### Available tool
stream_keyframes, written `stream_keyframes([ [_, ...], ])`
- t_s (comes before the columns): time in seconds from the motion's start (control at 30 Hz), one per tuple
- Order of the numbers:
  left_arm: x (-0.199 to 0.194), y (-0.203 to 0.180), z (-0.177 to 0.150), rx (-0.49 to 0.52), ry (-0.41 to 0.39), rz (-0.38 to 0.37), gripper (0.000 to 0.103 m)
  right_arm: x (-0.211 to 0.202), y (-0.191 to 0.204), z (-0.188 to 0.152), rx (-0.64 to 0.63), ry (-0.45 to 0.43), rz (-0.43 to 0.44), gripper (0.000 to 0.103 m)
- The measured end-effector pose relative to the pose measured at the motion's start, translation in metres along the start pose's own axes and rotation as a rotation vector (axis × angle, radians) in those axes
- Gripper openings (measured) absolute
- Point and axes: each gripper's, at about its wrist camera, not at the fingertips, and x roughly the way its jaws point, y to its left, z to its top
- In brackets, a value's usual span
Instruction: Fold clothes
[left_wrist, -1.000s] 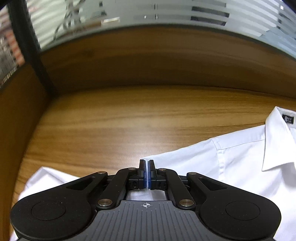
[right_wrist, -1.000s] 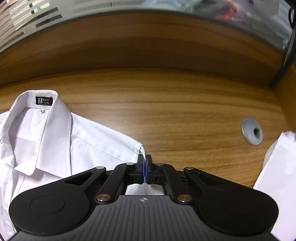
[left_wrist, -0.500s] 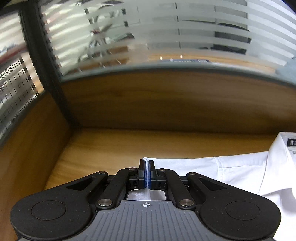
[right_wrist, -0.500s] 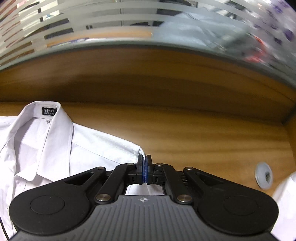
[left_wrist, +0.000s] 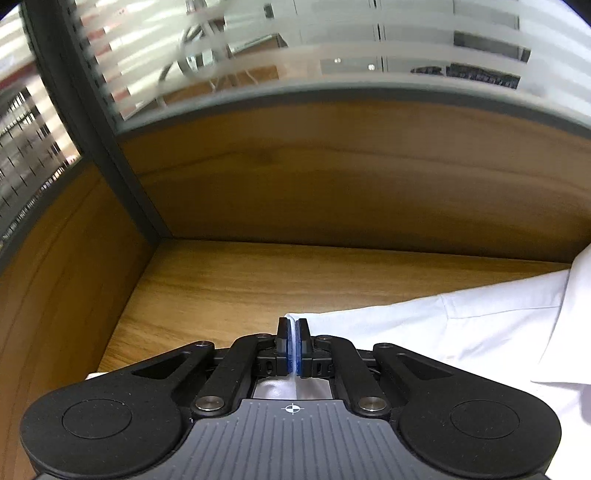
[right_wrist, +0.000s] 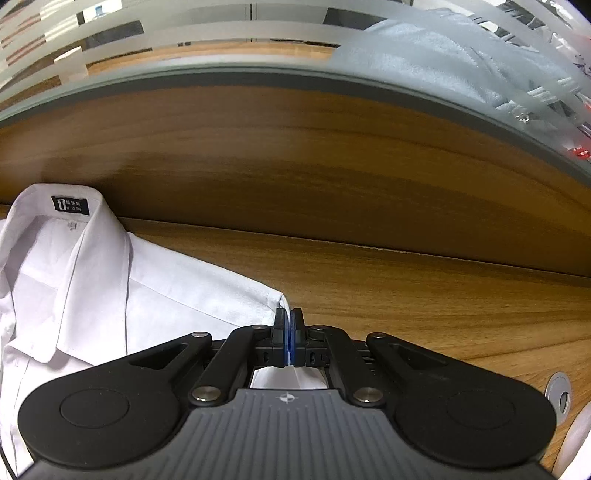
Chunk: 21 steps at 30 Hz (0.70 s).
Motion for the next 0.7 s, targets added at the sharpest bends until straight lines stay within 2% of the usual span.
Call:
stream_keyframes([
  [0.07,0.004,0.002,-0.002,-0.01,0.012,-0.012,0.006,0.0,0.0,-0.001,0.001,0.005,-0.002,0.003],
  [0.1,0.006,0.004,-0.001,-0.021,0.017,-0.024,0.01,-0.004,0.002,-0.001,0.003,-0.007,-0.003,0.003],
  [0.13,0.012,0.009,0.003,-0.042,0.021,-0.044,0.023,-0.008,0.005,-0.002,0.005,-0.021,-0.004,0.008],
  [0.17,0.011,0.013,0.004,-0.068,0.022,-0.063,0.03,-0.012,0.007,-0.002,0.007,-0.034,-0.005,0.01],
  [0.2,0.008,0.016,0.005,-0.095,0.022,-0.082,0.041,-0.016,0.009,-0.002,0.009,-0.048,-0.007,0.017],
  [0.23,0.003,0.018,0.005,-0.116,0.014,-0.1,0.048,-0.025,0.008,-0.002,0.008,-0.083,-0.009,0.021],
  [0.33,-0.02,0.019,0.005,-0.107,-0.007,-0.156,0.055,-0.059,-0.004,-0.003,0.047,-0.143,0.004,0.028],
  [0.4,-0.037,0.017,0.003,-0.084,-0.011,-0.228,0.056,-0.085,-0.014,-0.007,0.072,-0.151,0.018,0.028],
  [0.5,-0.058,0.008,0.004,-0.038,0.027,-0.347,0.056,-0.126,-0.032,-0.023,0.104,-0.138,0.03,0.032],
  [0.7,-0.096,-0.037,-0.013,0.079,0.115,-0.511,0.057,-0.204,-0.072,-0.085,0.222,-0.087,-0.003,0.035],
])
